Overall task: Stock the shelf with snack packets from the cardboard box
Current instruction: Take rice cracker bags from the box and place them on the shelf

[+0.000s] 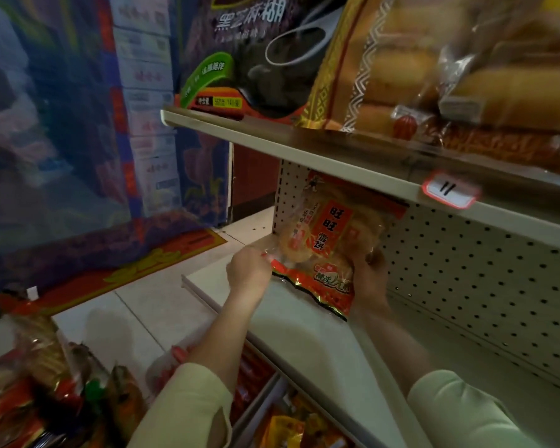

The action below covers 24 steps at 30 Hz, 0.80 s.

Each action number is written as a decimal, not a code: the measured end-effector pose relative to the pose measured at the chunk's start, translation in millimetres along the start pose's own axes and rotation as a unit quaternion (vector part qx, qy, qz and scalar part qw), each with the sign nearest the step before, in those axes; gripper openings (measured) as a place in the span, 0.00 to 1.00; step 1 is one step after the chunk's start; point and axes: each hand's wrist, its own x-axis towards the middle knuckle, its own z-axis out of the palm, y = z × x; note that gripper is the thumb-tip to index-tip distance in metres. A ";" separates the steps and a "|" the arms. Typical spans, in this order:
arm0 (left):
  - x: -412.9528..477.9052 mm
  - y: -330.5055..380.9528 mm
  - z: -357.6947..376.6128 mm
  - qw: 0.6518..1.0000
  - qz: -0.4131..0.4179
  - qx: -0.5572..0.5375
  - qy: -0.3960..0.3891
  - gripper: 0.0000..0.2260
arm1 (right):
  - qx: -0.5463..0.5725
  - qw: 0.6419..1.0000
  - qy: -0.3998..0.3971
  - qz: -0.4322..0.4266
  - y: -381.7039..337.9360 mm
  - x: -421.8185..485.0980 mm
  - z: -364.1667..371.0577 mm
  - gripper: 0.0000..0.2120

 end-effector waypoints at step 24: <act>-8.7 -32.4 -31.1 0.975 0.196 -0.048 -0.092 0.25 | -0.408 0.826 -0.005 -0.389 37.2 -49.7 102.2 0.29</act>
